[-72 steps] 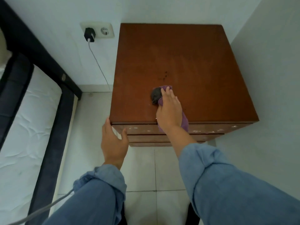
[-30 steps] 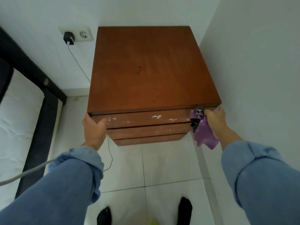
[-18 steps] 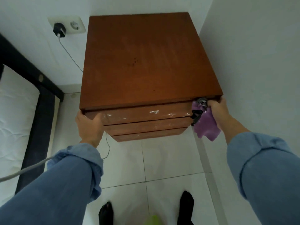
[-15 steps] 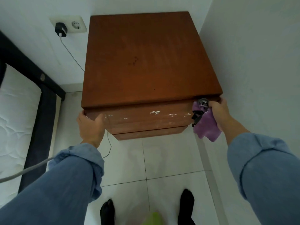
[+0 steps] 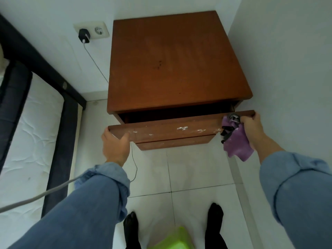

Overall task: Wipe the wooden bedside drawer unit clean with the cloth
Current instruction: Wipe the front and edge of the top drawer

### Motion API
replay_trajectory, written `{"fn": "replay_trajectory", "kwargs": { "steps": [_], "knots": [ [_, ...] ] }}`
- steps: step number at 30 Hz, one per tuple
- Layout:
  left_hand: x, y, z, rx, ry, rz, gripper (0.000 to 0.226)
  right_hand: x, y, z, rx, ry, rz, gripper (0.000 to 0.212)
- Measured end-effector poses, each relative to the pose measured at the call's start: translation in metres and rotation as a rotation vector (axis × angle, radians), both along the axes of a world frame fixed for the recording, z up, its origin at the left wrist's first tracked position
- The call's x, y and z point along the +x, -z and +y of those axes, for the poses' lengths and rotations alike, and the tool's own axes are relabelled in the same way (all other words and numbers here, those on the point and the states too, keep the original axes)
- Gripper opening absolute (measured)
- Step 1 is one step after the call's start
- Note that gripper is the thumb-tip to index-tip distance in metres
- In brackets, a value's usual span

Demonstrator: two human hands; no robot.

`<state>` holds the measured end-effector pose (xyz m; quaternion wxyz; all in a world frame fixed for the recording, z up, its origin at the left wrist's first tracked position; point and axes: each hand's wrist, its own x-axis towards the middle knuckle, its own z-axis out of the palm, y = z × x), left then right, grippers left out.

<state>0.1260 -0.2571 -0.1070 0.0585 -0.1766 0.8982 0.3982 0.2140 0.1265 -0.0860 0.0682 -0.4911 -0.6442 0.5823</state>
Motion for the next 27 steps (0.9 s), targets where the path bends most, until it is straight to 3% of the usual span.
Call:
{"fn": "replay_trajectory", "kwargs": {
  "steps": [3,5,8,10,12,17,21,27],
  "knots": [
    [0.011,-0.008,0.009,-0.256,0.089,0.087,0.074,0.010,-0.019,-0.008,-0.130,0.004,0.081,0.028],
    [0.017,-0.015,0.025,-0.368,0.248,0.164,0.074,0.021,-0.035,-0.015,-0.394,0.032,0.116,0.017],
    [0.025,-0.024,0.059,-0.416,0.552,0.171,0.076,0.043,-0.051,-0.018,-0.640,0.016,0.176,0.031],
    [0.027,-0.028,0.082,-0.432,0.676,0.154,0.076,0.052,-0.057,-0.016,-0.726,-0.004,0.311,0.068],
    [0.030,-0.031,0.102,-0.470,0.776,0.117,0.078,0.055,-0.060,-0.016,-0.823,-0.019,0.491,0.083],
    [0.035,-0.034,0.125,-0.526,0.838,0.063,0.077,0.062,-0.066,-0.018,-1.007,-0.140,0.708,0.048],
    [0.037,-0.032,0.122,-0.563,0.836,0.103,0.078,0.047,-0.076,-0.010,-0.790,-0.237,0.522,0.056],
    [0.040,-0.028,0.120,-0.550,0.839,0.122,0.082,0.012,-0.053,0.002,0.046,-0.117,0.164,0.069]
  ]
}}
